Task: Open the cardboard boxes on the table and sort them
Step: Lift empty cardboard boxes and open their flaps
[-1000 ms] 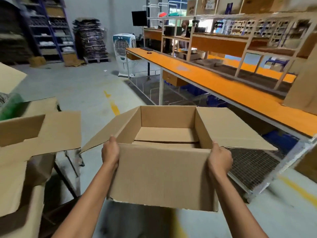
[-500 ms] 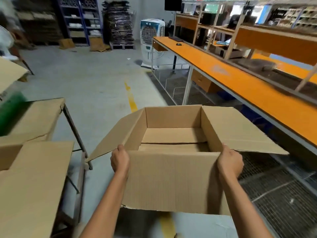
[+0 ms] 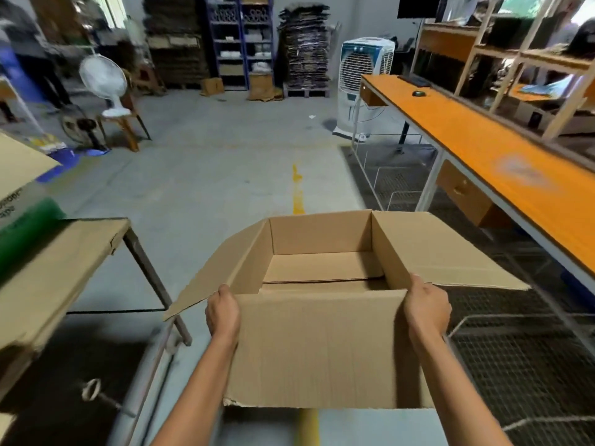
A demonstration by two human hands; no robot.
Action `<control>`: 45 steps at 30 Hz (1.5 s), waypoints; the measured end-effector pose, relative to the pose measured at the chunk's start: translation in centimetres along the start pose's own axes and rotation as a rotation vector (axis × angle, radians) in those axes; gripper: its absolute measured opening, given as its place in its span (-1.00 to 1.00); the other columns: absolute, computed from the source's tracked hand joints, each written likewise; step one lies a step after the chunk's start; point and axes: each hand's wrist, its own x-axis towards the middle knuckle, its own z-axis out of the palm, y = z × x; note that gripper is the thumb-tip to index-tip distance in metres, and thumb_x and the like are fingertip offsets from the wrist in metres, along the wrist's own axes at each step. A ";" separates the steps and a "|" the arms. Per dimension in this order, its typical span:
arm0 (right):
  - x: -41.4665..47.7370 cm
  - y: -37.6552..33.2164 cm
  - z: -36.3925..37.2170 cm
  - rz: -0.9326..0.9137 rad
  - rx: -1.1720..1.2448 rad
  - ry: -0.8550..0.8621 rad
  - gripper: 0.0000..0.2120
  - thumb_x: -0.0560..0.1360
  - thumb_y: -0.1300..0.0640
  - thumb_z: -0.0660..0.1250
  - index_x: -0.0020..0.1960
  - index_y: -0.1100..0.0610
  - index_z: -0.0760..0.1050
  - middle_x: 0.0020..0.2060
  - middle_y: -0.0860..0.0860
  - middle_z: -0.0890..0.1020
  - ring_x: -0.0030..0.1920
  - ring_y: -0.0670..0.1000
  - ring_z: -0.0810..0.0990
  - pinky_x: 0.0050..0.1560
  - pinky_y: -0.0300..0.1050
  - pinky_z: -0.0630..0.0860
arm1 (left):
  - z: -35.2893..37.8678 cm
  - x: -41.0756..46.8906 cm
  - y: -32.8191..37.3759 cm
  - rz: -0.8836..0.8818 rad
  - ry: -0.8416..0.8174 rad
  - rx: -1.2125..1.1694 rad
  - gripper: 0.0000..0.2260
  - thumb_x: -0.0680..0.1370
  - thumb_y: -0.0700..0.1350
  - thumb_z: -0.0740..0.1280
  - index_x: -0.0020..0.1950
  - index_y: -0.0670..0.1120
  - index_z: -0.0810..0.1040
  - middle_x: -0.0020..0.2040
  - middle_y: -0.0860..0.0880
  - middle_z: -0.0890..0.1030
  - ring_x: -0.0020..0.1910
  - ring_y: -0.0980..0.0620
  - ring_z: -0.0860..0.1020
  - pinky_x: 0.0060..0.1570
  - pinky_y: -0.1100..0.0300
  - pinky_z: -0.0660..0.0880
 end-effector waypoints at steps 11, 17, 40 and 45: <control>13.6 -10.5 17.4 -0.088 -0.053 -0.201 -0.53 0.68 -0.03 0.13 0.11 0.36 0.60 0.09 0.29 0.63 0.11 0.29 0.56 -0.05 -0.02 0.31 | 7.7 15.2 5.3 -0.118 0.235 -0.068 -0.64 0.64 -0.04 0.07 0.09 -0.26 0.54 0.15 -0.27 0.56 0.15 -0.25 0.50 0.12 -0.01 0.39; 19.8 -18.6 30.8 -0.165 -0.094 -0.270 -0.55 0.66 -0.01 0.15 0.03 0.37 0.60 0.07 0.31 0.63 0.11 0.33 0.56 -0.05 0.00 0.36 | 10.8 28.4 8.9 -0.126 0.218 -0.077 -0.56 0.60 0.13 0.24 -0.01 -0.28 0.56 -0.10 -0.16 0.60 -0.03 -0.23 0.56 -0.14 0.04 0.37; 33.8 -50.2 76.4 -0.372 0.112 -0.668 -0.49 0.65 0.01 0.22 -0.39 0.27 0.29 -0.38 0.30 0.43 -0.27 0.25 0.37 -0.19 0.10 0.29 | 15.0 63.6 27.5 -0.140 0.858 -0.232 -0.58 0.66 0.02 0.18 -0.29 -0.22 0.43 -0.18 -0.24 0.55 -0.13 -0.22 0.50 -0.15 0.00 0.31; 32.6 -59.2 83.0 -0.536 0.207 -0.832 -0.42 0.59 -0.12 0.30 -0.41 0.19 0.15 -0.49 0.09 0.18 -0.43 0.09 0.16 -0.33 0.09 0.14 | 13.6 68.0 32.6 -0.122 1.080 -0.310 -0.58 0.67 -0.04 0.20 -0.29 -0.28 0.46 -0.31 -0.13 0.51 -0.27 -0.12 0.43 -0.25 0.01 0.28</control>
